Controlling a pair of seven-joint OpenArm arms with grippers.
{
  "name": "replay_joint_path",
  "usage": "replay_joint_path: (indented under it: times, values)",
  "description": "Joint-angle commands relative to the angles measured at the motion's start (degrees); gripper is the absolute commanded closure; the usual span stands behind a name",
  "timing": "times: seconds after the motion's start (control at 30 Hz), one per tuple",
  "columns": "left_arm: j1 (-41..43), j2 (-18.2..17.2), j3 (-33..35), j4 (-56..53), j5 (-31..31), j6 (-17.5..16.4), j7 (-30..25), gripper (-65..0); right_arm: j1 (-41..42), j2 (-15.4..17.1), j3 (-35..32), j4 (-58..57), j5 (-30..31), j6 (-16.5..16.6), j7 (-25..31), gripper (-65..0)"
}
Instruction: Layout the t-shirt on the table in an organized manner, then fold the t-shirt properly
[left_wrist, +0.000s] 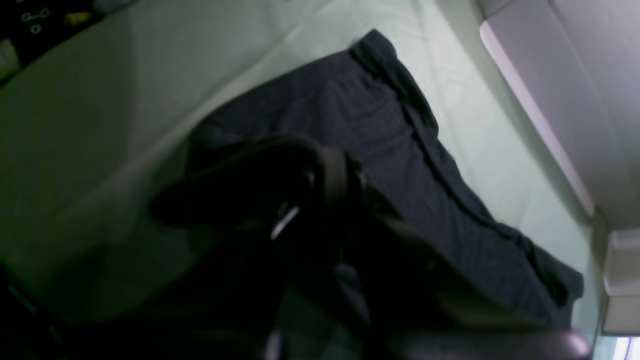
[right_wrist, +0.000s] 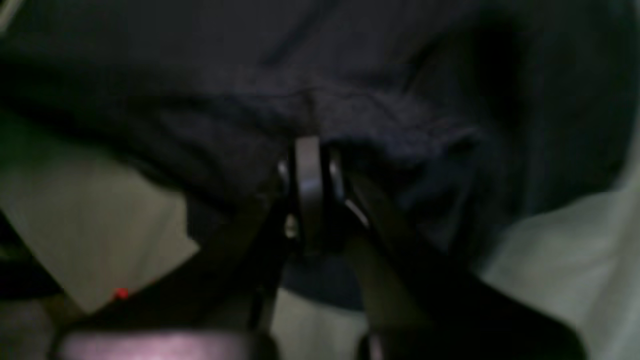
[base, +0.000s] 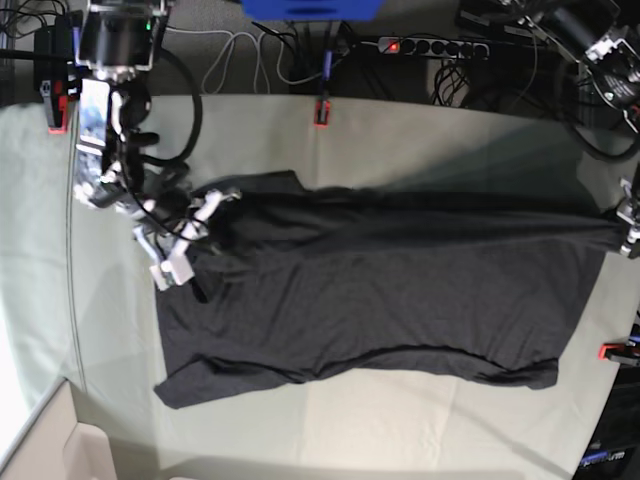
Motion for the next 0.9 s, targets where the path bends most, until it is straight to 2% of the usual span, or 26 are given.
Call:
replay_joint_path:
  times: [0.0, 0.17, 0.3, 0.53, 0.7, 0.87]
  values:
    - [-0.7, -1.1, 0.0, 0.2, -0.7, 0.1, -1.0, -0.1, 2.0, 0.9, 0.1, 0.4, 1.5, 0.4, 2.2, -7.3]
    - [-0.7, -2.2, -0.3, -3.4, -0.7, 0.3, -1.0, -0.1, 2.2, 1.3, 0.1, 0.2, 1.5, 0.4, 2.2, -25.8]
    - [-0.7, -3.2, -0.3, -4.5, -0.8, 0.3, -1.0, -0.1, 0.2, 2.5, 0.5, 2.3, 1.5, 0.4, 2.2, -34.6]
    - [-0.6, -3.2, -0.3, -4.6, -1.2, 0.0, -1.0, -0.1, -6.5, 3.4, 2.6, 7.3, 1.6, 0.4, 2.8, -35.3]
    - [-0.6, -2.7, -0.3, -4.6, -0.8, 0.0, -1.0, -0.4, -7.1, 3.6, 5.4, 2.2, 1.6, 0.4, 2.9, -35.4]
    - [-0.6, -2.7, -0.3, -6.5, -1.4, 0.0, -1.0, -8.1, -5.2, 4.4, 5.7, -4.9, 1.5, 0.4, 7.7, -35.3]
